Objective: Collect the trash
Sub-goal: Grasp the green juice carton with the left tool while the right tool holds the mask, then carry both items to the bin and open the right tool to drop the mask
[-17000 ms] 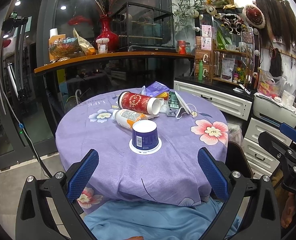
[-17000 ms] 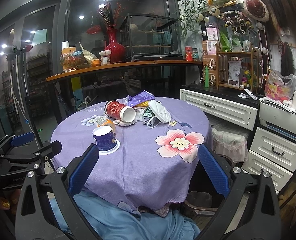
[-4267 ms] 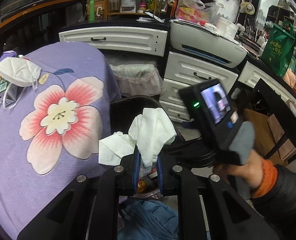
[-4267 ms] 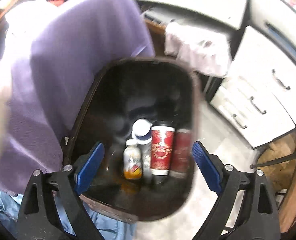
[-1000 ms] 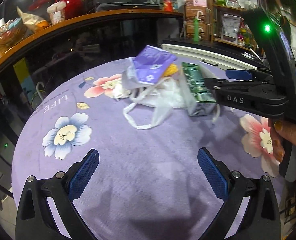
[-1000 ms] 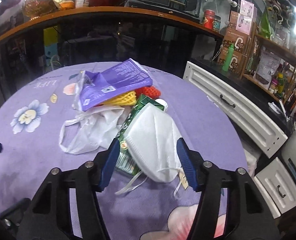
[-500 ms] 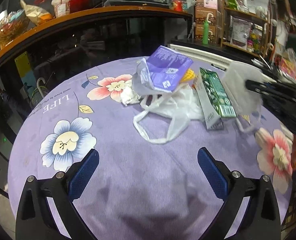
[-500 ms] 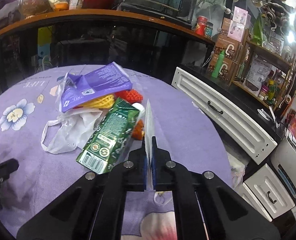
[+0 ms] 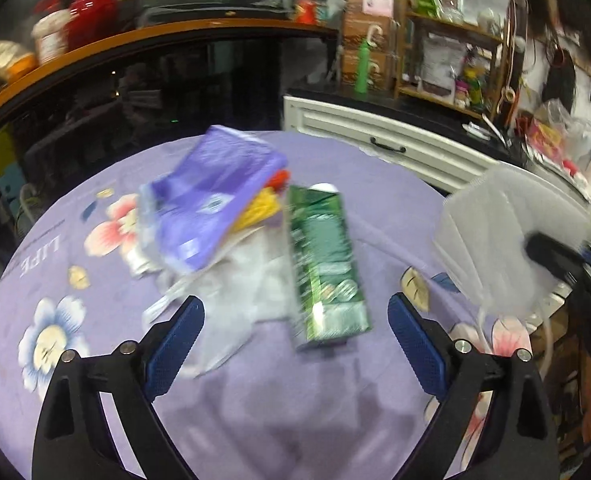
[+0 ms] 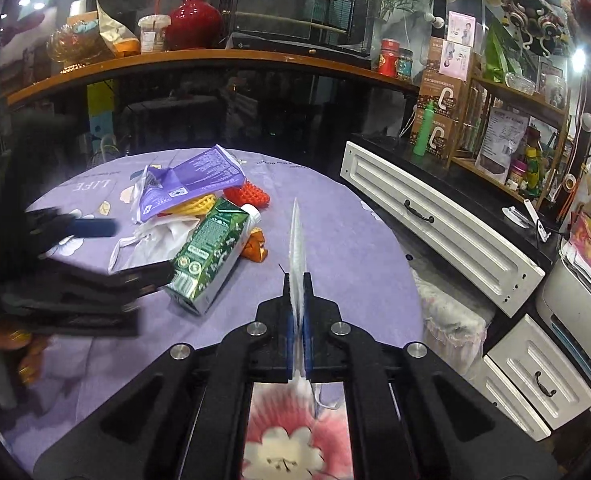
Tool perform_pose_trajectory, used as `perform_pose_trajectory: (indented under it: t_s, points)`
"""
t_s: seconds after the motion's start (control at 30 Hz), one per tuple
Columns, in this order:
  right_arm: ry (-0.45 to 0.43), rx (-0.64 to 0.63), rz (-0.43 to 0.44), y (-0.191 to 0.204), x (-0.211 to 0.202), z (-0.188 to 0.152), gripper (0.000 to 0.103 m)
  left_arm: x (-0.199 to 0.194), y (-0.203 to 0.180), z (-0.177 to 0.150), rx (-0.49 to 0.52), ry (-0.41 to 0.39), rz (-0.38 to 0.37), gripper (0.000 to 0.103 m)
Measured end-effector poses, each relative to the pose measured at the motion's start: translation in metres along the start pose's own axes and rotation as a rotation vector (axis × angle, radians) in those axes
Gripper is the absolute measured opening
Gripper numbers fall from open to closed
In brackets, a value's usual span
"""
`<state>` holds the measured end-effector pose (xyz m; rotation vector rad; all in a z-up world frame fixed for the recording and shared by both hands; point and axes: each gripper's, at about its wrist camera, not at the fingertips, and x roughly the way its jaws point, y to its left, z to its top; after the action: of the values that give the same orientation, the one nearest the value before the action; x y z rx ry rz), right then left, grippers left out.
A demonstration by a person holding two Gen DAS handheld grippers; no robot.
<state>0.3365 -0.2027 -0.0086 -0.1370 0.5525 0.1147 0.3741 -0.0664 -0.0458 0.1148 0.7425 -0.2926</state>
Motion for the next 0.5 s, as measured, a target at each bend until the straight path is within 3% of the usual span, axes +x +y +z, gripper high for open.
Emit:
perform_pose_trajectory:
  t_s: [0.23, 0.3, 0.37, 0.5]
  points:
    - [0.003, 0.048, 0.018, -0.026, -0.021, -0.020, 0.004, 0.055, -0.027, 0.021, 0.081, 0.119, 0.102, 0.088]
    - [0.010, 0.069, 0.024, -0.033, -0.025, -0.026, 0.004, 0.065, -0.028, 0.020, 0.089, 0.143, 0.122, 0.079]
    - [0.017, 0.086, 0.033, -0.038, -0.028, -0.032, 0.004, 0.071, -0.028, 0.019, 0.087, 0.159, 0.129, 0.063]
    - [0.025, 0.097, 0.039, -0.043, -0.030, -0.041, 0.004, 0.071, -0.027, 0.016, 0.069, 0.158, 0.138, 0.050]
